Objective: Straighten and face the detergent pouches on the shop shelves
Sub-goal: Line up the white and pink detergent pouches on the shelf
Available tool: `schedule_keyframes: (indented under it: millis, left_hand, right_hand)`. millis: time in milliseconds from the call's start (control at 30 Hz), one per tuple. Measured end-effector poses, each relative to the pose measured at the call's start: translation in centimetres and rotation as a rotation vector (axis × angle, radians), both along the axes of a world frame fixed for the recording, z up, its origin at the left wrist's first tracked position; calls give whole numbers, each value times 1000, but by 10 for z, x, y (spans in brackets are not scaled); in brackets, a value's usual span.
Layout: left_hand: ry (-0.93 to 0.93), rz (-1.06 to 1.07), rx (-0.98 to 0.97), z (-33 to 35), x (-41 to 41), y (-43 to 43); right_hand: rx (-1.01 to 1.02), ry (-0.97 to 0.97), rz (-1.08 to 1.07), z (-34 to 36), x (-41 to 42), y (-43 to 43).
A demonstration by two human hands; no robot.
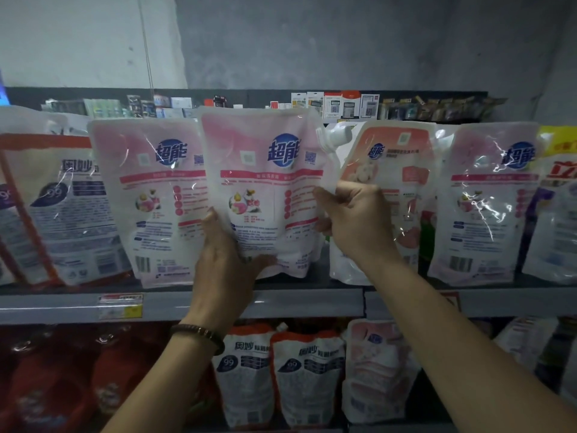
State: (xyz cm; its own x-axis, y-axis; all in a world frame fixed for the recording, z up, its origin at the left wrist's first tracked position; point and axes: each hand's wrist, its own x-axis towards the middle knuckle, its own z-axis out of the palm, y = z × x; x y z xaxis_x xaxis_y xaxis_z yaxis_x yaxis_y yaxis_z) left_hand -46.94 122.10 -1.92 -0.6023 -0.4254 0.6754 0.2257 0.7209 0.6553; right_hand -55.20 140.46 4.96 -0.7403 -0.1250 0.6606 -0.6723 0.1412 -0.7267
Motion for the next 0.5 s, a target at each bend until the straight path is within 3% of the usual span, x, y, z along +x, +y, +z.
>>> schedule_keyframes:
  millis: [233,500]
  left_hand:
    - [-106,-6,-1,2,6,-5]
    - [-10,41,-75,-16,11,6]
  right_hand:
    - [188,21,-97,-3,-11,-6]
    - [34,140,-212,-18,14,-12]
